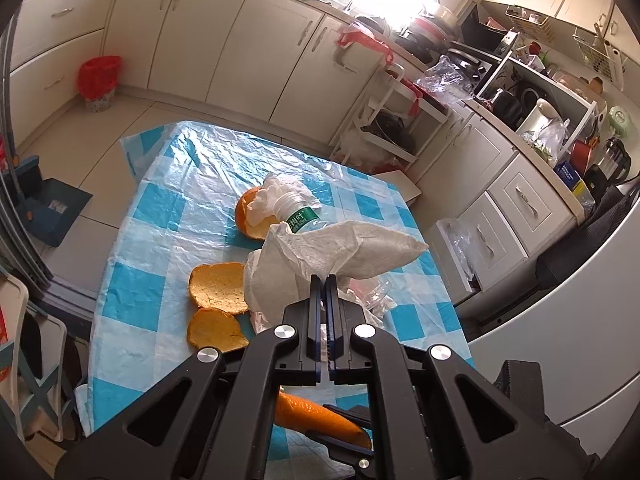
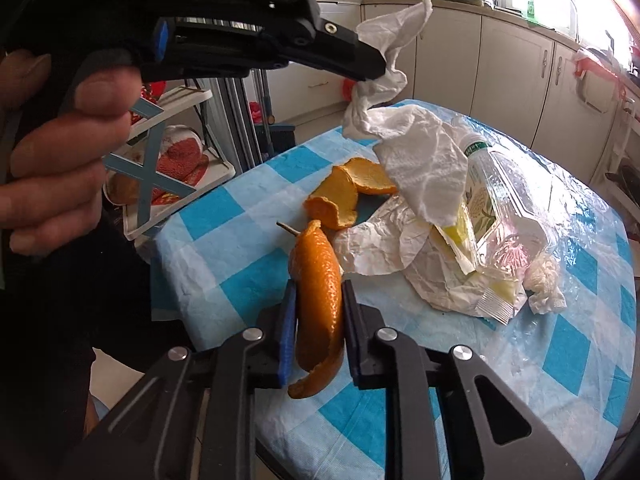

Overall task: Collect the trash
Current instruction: 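Grasp the white plastic bag with the left tool while the right tool holds the orange peel, then carry the orange peel toward the bin with the right tool while the left lifts the white bag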

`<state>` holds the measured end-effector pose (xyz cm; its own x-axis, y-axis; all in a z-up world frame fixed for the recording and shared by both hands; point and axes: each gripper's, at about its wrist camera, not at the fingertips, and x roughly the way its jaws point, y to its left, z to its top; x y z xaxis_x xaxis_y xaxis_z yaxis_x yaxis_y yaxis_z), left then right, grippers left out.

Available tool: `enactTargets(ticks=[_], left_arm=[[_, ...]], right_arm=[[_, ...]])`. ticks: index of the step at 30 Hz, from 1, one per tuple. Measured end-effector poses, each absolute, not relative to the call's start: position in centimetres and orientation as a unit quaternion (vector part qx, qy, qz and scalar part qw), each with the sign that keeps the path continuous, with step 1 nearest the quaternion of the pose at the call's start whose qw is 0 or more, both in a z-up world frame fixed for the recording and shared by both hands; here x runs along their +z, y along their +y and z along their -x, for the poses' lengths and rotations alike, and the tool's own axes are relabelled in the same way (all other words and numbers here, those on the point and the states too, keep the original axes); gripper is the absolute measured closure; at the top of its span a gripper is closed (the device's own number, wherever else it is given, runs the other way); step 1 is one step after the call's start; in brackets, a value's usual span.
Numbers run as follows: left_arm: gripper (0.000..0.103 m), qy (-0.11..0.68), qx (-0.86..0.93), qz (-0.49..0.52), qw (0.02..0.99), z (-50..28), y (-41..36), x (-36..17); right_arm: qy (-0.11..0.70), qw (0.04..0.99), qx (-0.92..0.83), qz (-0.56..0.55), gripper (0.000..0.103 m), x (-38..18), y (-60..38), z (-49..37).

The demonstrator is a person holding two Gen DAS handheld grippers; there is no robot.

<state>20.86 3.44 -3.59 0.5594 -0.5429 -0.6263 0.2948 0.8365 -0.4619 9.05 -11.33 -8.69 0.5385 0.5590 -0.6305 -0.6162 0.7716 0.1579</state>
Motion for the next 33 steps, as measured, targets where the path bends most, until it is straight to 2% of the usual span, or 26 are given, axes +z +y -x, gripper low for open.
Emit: enactTargets(ticks=[19, 33], left_arm=[[0.101, 0.4, -0.234, 0.162, 0.871, -20.1, 3.3, -3.6], [0.101, 0.407, -0.247, 0.168, 0.863, -19.0, 1.2, -4.8]], right_arm=[[0.315, 0.89, 0.329, 0.011, 0.081, -6.1, -16.1, -5.3], [0.299, 0.931, 0.166, -0.125, 0.081, -6.3, -27.9, -3.9]])
